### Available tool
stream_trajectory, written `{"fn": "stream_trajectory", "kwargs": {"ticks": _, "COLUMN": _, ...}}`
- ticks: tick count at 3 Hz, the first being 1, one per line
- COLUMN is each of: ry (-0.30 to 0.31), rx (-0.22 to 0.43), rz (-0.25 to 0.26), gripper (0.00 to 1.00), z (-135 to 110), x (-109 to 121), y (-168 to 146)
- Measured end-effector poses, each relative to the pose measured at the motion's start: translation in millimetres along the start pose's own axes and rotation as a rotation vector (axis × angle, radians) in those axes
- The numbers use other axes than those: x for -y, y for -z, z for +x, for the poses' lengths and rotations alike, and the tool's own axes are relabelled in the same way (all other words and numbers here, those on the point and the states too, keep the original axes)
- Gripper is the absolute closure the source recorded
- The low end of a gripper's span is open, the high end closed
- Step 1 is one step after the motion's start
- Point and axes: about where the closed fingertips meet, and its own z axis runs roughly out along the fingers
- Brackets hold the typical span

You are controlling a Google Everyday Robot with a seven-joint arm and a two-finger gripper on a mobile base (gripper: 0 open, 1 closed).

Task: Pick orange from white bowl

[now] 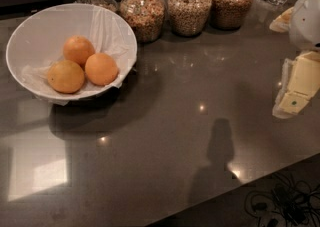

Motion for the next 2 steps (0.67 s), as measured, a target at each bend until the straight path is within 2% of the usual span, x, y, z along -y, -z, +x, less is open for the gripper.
{"fn": "stream_trajectory", "kwargs": {"ticks": 1, "ry": 0.0, "rx": 0.0, "rz": 0.0, "gripper": 0.0, "z": 0, "x": 0, "y": 0}}
{"fn": "stream_trajectory", "kwargs": {"ticks": 2, "ry": 0.044, "rx": 0.076, "rz": 0.019, "gripper": 0.0, "z": -36, "x": 17, "y": -12}}
